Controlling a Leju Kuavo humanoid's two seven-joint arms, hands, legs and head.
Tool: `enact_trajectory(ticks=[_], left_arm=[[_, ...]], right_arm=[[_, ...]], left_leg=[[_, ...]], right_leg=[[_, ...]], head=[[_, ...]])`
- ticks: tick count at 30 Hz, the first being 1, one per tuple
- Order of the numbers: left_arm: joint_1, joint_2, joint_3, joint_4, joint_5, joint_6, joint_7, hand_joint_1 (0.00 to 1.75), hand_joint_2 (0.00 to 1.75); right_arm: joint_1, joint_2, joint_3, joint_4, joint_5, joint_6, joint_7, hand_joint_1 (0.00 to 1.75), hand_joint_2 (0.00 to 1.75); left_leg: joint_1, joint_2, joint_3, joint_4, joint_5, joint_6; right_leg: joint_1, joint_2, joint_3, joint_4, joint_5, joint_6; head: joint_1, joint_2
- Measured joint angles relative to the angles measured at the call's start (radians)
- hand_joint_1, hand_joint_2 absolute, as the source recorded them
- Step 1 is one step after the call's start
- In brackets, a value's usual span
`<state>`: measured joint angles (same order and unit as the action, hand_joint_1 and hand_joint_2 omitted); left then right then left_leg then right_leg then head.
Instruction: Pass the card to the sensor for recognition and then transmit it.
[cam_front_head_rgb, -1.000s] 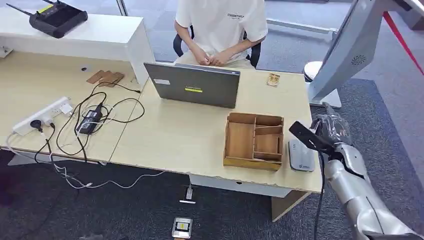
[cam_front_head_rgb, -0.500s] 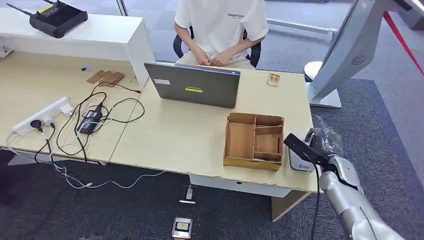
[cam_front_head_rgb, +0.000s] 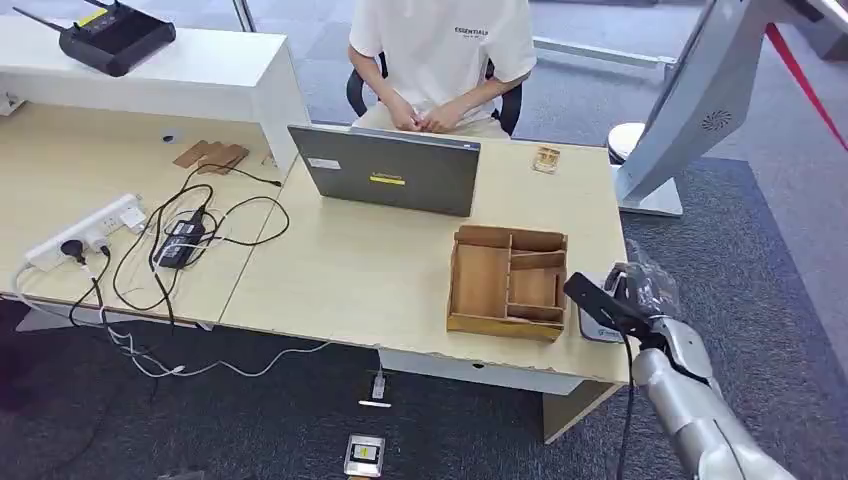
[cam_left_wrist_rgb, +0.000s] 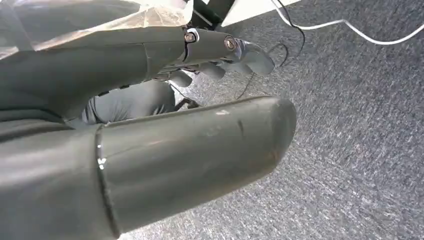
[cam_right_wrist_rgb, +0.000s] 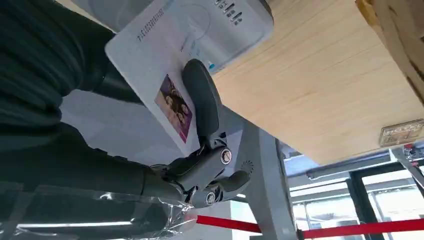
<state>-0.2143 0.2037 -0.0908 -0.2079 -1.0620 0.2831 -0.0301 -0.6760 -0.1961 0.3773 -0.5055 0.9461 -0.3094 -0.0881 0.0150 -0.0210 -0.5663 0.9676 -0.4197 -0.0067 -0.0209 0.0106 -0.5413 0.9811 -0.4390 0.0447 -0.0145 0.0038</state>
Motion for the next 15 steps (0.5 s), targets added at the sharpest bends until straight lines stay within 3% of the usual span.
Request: enact_trajectory(ticks=[15], left_arm=[[0.001, 0.000, 0.001, 0.000, 0.000, 0.007, -0.003, 0.00, 0.00]], right_arm=[[0.020, 0.008, 0.000, -0.008, -0.007, 0.000, 0.005, 1.75, 1.75]], left_leg=[[0.000, 0.000, 0.000, 0.000, 0.000, 0.000]], right_leg=[[0.000, 0.000, 0.000, 0.000, 0.000, 0.000]], head=[[0.000, 0.000]])
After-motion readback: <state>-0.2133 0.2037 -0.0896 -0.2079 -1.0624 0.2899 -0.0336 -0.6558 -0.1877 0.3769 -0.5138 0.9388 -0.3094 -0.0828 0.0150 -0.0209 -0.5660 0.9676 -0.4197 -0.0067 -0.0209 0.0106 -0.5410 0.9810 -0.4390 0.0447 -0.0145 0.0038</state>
